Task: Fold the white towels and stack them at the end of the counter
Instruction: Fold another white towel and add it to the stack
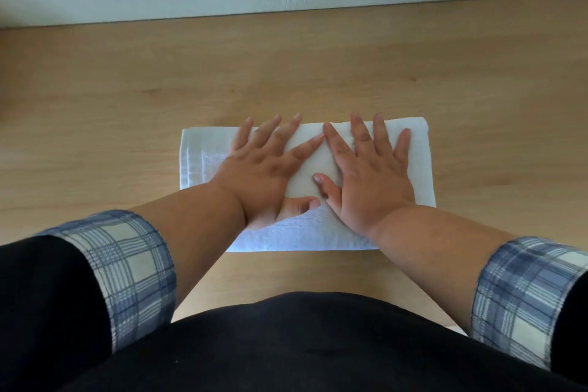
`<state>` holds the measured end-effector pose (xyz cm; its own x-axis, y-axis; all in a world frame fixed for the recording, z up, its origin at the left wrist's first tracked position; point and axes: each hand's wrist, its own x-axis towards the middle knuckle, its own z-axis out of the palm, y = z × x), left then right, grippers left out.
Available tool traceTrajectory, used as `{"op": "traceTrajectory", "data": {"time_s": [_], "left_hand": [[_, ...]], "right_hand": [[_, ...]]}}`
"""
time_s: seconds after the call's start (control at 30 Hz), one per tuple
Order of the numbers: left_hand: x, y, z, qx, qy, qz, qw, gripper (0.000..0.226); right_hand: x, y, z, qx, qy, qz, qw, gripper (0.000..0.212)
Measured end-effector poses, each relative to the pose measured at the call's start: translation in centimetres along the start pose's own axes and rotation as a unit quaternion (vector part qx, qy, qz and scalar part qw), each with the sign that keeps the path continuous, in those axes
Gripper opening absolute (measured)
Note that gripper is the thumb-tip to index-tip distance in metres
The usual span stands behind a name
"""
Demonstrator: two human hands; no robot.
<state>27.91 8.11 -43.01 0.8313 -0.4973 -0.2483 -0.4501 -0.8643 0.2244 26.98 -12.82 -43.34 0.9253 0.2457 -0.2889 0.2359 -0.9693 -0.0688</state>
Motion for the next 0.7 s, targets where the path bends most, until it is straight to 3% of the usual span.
{"op": "traceTrajectory", "data": {"time_s": [0.47,0.63,0.7], "left_hand": [[0.2,0.0,-0.4,-0.001,-0.019,-0.006,1.0,0.088],[-3.0,1.3,-0.4,-0.03,0.025,-0.111,0.993,0.077],[-5.2,1.1,0.4,0.003,0.008,-0.158,0.987,0.075]], "right_hand": [[0.0,0.0,-0.3,0.005,-0.006,0.006,1.0,0.075],[0.0,0.0,-0.5,-0.013,-0.013,0.011,1.0,0.076],[0.1,-0.1,-0.3,-0.012,-0.009,0.013,1.0,0.075]]}}
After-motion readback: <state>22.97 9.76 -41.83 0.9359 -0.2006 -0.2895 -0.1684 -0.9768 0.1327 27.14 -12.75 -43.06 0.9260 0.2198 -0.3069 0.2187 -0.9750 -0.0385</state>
